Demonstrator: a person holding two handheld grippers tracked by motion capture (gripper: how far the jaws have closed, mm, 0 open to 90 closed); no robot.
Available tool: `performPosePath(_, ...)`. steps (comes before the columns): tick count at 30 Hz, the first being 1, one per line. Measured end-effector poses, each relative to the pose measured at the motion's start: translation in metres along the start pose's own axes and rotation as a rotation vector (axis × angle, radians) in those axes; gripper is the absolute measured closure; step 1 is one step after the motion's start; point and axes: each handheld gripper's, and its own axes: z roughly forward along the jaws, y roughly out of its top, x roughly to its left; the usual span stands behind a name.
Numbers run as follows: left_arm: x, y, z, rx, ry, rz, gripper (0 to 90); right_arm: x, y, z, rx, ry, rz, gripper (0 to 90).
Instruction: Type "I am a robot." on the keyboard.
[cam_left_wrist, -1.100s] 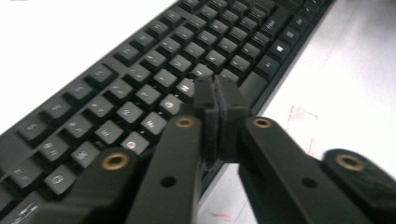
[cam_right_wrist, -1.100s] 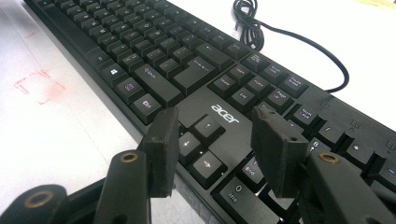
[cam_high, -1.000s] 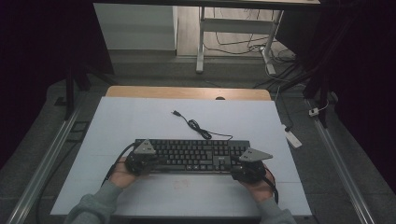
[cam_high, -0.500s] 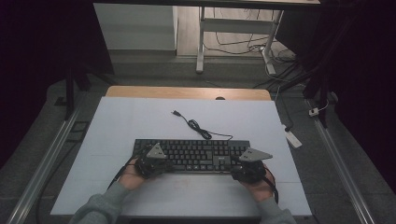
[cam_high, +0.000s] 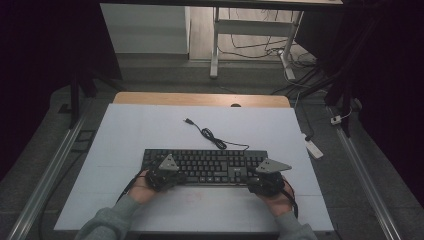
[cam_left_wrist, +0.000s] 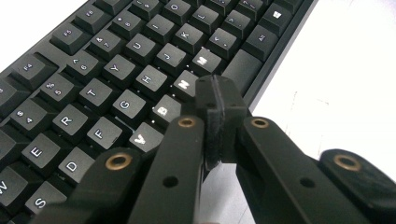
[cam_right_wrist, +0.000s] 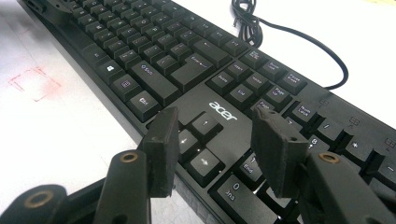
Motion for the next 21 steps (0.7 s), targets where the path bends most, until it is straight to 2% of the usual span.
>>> performPosePath(2, 0.0, 0.0, 0.001, 0.012, 0.004, 0.001, 89.1, 0.0, 0.0, 0.0, -0.001, 0.001, 0.0, 51.9)
performPosePath(5, 0.001, -0.001, 0.003, 0.005, 0.005, -0.01, 89.2, 0.0, 0.0, 0.0, -0.001, -0.001, -0.001, 51.9)
performPosePath(9, 0.0, -0.001, 0.001, 0.005, 0.014, -0.005, 89.1, 0.0, 0.0, 0.0, -0.003, 0.0, -0.001, 51.9)
performPosePath(11, 0.001, -0.001, -0.002, -0.014, 0.009, -0.016, 88.5, 0.0, 0.0, 0.0, -0.003, 0.0, 0.0, 51.9)
performPosePath(16, 0.004, 0.0, -0.012, -0.075, -0.001, -0.043, 76.6, -0.001, 0.0, -0.001, -0.003, -0.002, 0.002, 51.9)
performPosePath(21, 0.007, -0.001, -0.023, -0.115, 0.007, -0.06, 57.0, -0.001, 0.0, -0.001, -0.002, -0.004, 0.004, 51.9)
